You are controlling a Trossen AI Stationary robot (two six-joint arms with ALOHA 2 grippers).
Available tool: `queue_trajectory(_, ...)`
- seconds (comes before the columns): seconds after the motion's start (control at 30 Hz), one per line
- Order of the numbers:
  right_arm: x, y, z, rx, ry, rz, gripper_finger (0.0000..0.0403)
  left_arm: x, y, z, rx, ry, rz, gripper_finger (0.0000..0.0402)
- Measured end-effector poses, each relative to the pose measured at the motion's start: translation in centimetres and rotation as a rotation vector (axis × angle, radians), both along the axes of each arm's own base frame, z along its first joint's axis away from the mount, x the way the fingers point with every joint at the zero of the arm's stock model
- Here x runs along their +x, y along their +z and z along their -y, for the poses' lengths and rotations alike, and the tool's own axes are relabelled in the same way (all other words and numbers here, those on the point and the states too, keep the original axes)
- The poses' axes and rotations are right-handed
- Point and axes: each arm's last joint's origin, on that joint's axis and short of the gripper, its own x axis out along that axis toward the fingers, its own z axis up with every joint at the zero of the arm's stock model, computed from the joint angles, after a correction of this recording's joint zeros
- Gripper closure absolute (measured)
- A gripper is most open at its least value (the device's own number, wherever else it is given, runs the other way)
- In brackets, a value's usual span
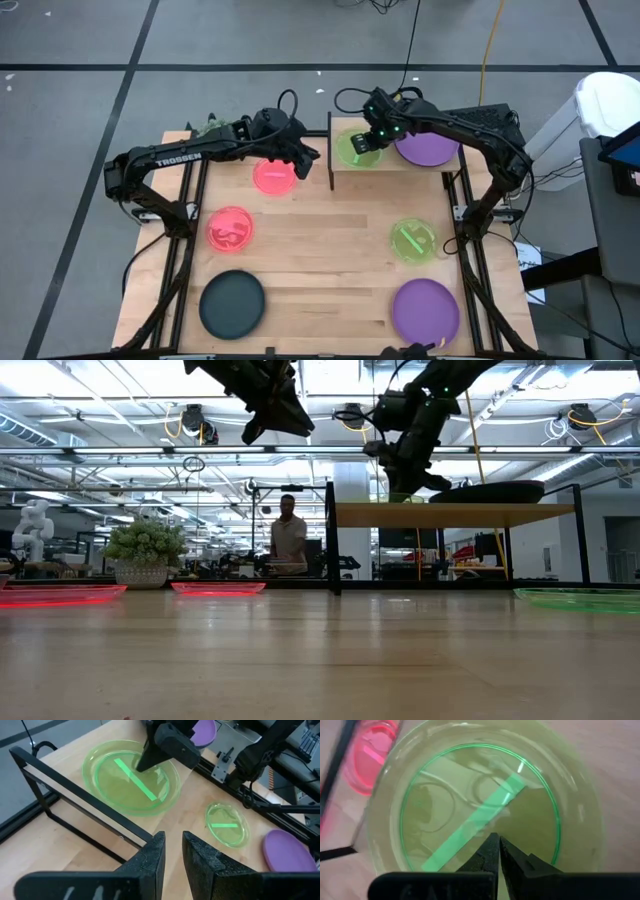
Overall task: Place and stack plates onto a shelf
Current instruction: Put the left green plate on the shelf, then stack the top pink plate on the green plate on the shelf
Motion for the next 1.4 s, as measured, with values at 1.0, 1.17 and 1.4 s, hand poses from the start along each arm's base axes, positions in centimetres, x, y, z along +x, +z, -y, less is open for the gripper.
queue_trajectory(1.0,-1.3,5.1,-1.7,-0.138,-0.08,0.199,0.0403,-1.6,-2.0,0.4,-0.148,0.124,-0.244,0.0332)
queue_trajectory(1.17,-2.1,7.7,-4.6,-0.161,-0.048,0.279,0.0403,-2.7,-4.6,0.8,-0.187,0.118,-0.397,0.0332)
queue_trajectory(1.4,-3.4,10.5,-9.3,-0.146,0.023,0.373,0.0403,-4.1,-9.2,0.9,-0.334,0.173,-0.511,0.0332)
